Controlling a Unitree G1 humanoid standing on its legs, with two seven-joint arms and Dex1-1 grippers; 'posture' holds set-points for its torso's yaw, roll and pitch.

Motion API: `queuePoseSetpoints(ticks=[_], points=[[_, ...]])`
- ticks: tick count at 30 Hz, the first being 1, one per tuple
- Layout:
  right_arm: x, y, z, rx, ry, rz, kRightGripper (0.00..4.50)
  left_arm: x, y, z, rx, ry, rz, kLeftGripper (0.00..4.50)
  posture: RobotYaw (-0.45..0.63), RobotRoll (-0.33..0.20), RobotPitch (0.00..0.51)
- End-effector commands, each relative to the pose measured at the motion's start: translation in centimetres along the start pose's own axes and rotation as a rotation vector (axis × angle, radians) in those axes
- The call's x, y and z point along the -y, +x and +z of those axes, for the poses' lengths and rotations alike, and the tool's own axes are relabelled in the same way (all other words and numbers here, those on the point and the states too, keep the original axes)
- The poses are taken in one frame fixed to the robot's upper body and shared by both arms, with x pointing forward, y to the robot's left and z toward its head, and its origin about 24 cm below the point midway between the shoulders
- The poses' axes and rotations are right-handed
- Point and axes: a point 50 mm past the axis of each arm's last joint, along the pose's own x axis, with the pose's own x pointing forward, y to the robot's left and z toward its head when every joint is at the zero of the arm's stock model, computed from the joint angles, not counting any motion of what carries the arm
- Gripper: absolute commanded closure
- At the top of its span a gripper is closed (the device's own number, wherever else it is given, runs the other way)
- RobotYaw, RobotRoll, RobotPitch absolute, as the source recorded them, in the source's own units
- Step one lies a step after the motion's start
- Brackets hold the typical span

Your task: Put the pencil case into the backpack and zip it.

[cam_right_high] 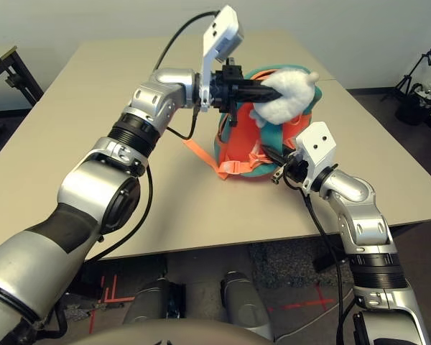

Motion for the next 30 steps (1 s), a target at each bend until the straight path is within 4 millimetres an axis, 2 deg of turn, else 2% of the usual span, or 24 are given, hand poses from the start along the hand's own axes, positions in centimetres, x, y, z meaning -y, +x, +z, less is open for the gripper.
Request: queuePoseSetpoints(ticks=[1, 8, 15, 26, 30], points=[[-0.5, 0.1, -0.5, -0.018, 0.013, 0.018, 4.41, -0.3, -1.6, 2.9, 0.060, 0.019, -0.011, 4.50, -0.29, 0.000, 0.000], [-0.6, 0.2, -0.4, -0.010, 0.014, 0.022, 4.41, -0.9, -4.9, 4.2, 0.053, -0.006, 0.012, 4.50, -0.29, 0.000, 0.000], [-0.7, 0.2, -0.3, -0.006, 0.015, 0.025, 4.41, -0.5, -7.9, 2.7, 0.030, -0.086, 0.046, 4.50, -0.28, 0.000, 0.000], [-0.5, 0.6, -0.1, -0.002, 0.012, 0.039, 4.41, 1.7, -11.1, -5.0, -0.028, -0.321, 0.176, 4.50, -0.26, 0.000, 0.000], [-0.4, 0.6, -0.1, 0.000, 0.009, 0.041, 4.41, 2.6, -12.1, -8.8, -0.085, -0.426, 0.229, 4.50, -0.26, 0.000, 0.000]])
